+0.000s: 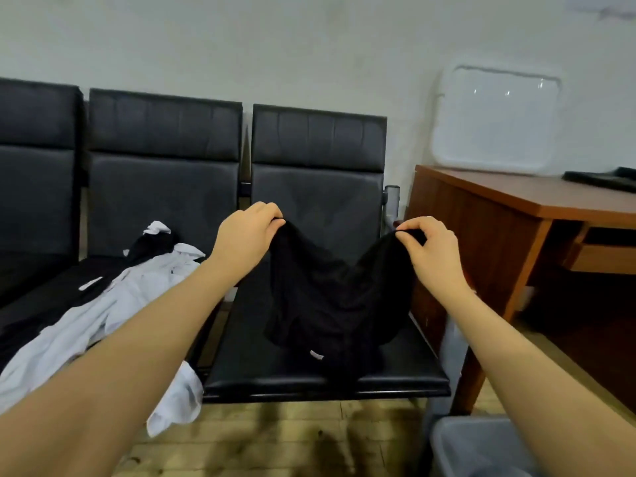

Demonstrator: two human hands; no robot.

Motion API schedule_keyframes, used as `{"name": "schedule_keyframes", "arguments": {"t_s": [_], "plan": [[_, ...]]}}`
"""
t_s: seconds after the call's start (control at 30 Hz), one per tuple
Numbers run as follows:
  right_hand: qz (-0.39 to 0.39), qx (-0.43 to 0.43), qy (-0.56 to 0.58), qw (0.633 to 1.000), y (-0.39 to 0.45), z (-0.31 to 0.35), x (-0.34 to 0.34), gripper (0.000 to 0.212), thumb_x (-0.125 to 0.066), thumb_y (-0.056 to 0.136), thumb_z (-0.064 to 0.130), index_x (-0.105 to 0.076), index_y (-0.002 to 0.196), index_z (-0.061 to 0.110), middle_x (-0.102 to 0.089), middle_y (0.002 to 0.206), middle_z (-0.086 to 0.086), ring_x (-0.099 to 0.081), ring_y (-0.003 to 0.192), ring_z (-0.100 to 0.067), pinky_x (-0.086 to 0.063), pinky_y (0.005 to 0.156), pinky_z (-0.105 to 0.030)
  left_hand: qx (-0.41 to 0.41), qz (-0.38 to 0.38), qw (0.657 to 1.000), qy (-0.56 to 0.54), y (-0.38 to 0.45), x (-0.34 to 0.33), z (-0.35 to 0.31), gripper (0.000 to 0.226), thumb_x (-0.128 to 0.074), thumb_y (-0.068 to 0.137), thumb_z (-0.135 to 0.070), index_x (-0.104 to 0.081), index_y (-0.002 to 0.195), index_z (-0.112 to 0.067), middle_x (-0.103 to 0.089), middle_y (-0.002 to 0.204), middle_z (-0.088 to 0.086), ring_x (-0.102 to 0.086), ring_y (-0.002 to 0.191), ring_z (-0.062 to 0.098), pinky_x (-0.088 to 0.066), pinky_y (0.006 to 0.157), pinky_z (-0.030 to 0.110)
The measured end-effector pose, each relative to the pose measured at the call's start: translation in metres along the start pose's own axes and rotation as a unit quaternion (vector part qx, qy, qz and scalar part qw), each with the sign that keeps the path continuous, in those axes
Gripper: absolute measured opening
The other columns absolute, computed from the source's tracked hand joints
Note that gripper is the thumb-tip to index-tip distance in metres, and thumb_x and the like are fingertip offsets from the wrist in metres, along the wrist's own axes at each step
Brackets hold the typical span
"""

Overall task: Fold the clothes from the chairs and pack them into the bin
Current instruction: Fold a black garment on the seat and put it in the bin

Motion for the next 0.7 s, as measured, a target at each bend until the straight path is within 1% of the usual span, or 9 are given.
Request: {"name": "schedule_keyframes", "arguments": {"t_s": [0.1, 0.13, 0.23, 0.3, 0.37, 0.43, 0.57, 0.63, 0.7], "plan": [[-0.028, -0.005, 0.013, 1.0, 0.019, 0.019, 0.022, 0.009, -0.058, 0.092, 0.014, -0.066, 0.097, 0.012, -0.059, 0.097, 0.005, -0.054, 0.101, -0.017, -0.041, 0.092, -0.031, -0.011, -0.014, 1.0, 0.0, 0.019, 0.03, -0.012, 0.018, -0.05, 0.097, -0.021, -0.062, 0.098, -0.007, -0.065, 0.092, 0.007, -0.06, 0.077, 0.029, -0.047, 0.065, 0.042], [-0.037, -0.005, 0.022, 0.999, 0.025, 0.025, 0.029, 0.008, -0.057, 0.093, 0.014, -0.064, 0.097, 0.012, -0.059, 0.097, 0.004, -0.054, 0.099, -0.017, -0.041, 0.089, -0.028, -0.009, -0.014, 1.0, -0.005, 0.025, 0.039, -0.014, 0.019, -0.049, 0.097, -0.021, -0.061, 0.099, -0.006, -0.064, 0.093, 0.007, -0.06, 0.078, 0.028, -0.045, 0.065, 0.04], [-0.048, -0.006, 0.051, 0.998, 0.04, 0.042, 0.048, 0.006, -0.053, 0.095, 0.012, -0.059, 0.096, 0.013, -0.058, 0.097, 0.002, -0.05, 0.09, -0.009, -0.033, 0.072, -0.006, 0.013, 0.001, 0.999, -0.032, 0.04, 0.061, -0.019, 0.019, -0.046, 0.099, -0.019, -0.057, 0.099, -0.004, -0.061, 0.092, 0.008, -0.057, 0.081, 0.027, -0.044, 0.067, 0.039], [-0.053, -0.01, 0.069, 0.996, 0.046, 0.049, 0.057, 0.007, -0.05, 0.096, 0.01, -0.055, 0.094, 0.014, -0.056, 0.093, 0.003, -0.048, 0.084, -0.007, -0.033, 0.066, -0.001, 0.038, -0.001, 0.997, -0.068, 0.046, 0.071, -0.019, 0.017, -0.045, 0.099, -0.018, -0.055, 0.098, -0.004, -0.059, 0.09, 0.009, -0.057, 0.08, 0.027, -0.047, 0.07, 0.043], [-0.051, -0.014, 0.077, 0.996, 0.05, 0.054, 0.062, 0.008, -0.047, 0.097, 0.01, -0.051, 0.093, 0.015, -0.053, 0.093, 0.003, -0.047, 0.084, -0.008, -0.034, 0.066, -0.007, 0.08, -0.001, 0.99, -0.114, 0.048, 0.078, -0.019, 0.016, -0.042, 0.1, -0.017, -0.053, 0.101, -0.006, -0.058, 0.092, 0.008, -0.056, 0.079, 0.027, -0.049, 0.073, 0.044], [-0.042, -0.007, 0.058, 0.997, 0.051, 0.055, 0.061, 0.008, -0.047, 0.096, 0.008, -0.051, 0.092, 0.014, -0.052, 0.096, 0.0, -0.049, 0.091, -0.014, -0.032, 0.073, -0.016, 0.106, 0.013, 0.985, -0.137, 0.051, 0.079, -0.021, 0.019, -0.036, 0.101, -0.016, -0.052, 0.106, -0.008, -0.056, 0.099, 0.006, -0.056, 0.085, 0.025, -0.047, 0.077, 0.04], [-0.025, 0.0, -0.03, 0.999, 0.047, 0.05, 0.054, 0.005, -0.055, 0.093, 0.017, -0.061, 0.093, 0.018, -0.049, 0.102, -0.004, -0.046, 0.102, -0.025, -0.033, 0.086, -0.034, 0.07, 0.088, 0.994, -0.015, 0.058, 0.066, -0.028, 0.024, -0.034, 0.101, -0.016, -0.058, 0.105, -0.01, -0.055, 0.106, 0.006, -0.053, 0.099, 0.027, -0.033, 0.083, 0.034], [0.01, 0.003, -0.052, 0.999, 0.036, 0.051, 0.043, 0.011, -0.062, 0.089, 0.031, -0.064, 0.099, 0.028, -0.041, 0.103, 0.0, -0.039, 0.099, -0.02, -0.025, 0.084, -0.032, 0.046, 0.123, 0.991, -0.001, 0.056, 0.06, -0.033, 0.021, -0.036, 0.101, -0.021, -0.055, 0.102, -0.011, -0.056, 0.103, 0.003, -0.052, 0.098, 0.025, -0.029, 0.088, 0.035], [0.027, 0.013, -0.061, 0.998, 0.023, 0.056, 0.029, 0.016, -0.067, 0.083, 0.043, -0.066, 0.097, 0.035, -0.037, 0.101, 0.002, -0.031, 0.095, -0.014, -0.019, 0.082, -0.029, 0.017, 0.133, 0.991, -0.025, 0.051, 0.056, -0.041, 0.019, -0.038, 0.101, -0.024, -0.053, 0.1, -0.013, -0.055, 0.099, 0.0, -0.052, 0.095, 0.022, -0.029, 0.095, 0.036]]}}
Point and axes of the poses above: each hand's wrist, its own y-axis towards the middle knuckle, its own x-axis out of the back of the hand, z = x × y, the point moved 5 cm from there along y, towards the middle knuckle
